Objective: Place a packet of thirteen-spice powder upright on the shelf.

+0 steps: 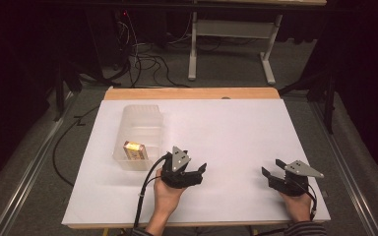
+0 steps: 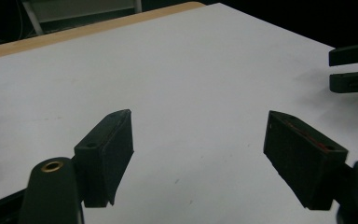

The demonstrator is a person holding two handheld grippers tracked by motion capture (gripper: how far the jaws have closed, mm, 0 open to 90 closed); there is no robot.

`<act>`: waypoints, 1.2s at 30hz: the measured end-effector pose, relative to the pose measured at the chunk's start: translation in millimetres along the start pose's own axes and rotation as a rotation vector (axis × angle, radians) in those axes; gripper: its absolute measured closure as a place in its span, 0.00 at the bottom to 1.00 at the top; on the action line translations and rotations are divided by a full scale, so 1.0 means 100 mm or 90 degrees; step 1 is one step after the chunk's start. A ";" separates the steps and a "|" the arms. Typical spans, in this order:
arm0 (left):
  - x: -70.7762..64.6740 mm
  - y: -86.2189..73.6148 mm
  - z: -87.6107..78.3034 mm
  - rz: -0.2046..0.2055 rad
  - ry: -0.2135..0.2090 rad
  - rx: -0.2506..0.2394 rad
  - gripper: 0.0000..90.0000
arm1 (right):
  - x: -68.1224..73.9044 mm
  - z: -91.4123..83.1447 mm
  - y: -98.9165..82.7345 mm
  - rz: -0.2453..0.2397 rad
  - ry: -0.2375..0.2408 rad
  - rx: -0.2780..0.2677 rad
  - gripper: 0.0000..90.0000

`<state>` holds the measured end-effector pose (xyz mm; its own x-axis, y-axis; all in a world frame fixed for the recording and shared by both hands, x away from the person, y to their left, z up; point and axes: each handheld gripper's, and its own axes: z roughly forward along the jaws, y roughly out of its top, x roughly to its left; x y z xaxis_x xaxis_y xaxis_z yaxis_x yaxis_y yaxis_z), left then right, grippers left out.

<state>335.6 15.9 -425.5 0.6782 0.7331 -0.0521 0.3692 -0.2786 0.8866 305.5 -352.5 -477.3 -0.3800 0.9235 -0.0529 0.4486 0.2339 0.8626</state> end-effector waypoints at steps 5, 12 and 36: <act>-0.02 -0.03 0.06 -0.001 0.005 0.004 0.28 | 0.00 0.00 0.00 0.000 0.000 0.001 0.40; -0.03 -0.08 0.16 0.002 0.010 0.020 0.28 | 0.00 0.00 0.00 0.002 0.000 0.002 0.40; 0.01 -0.22 0.39 -0.016 0.028 0.029 0.28 | 0.00 0.00 0.00 0.000 0.001 -0.001 0.40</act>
<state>353.1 -2.1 -462.9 0.6398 0.7666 -0.0537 0.4154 -0.2863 0.8634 305.2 -353.0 -477.1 -0.3808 0.9232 -0.0523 0.4470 0.2333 0.8636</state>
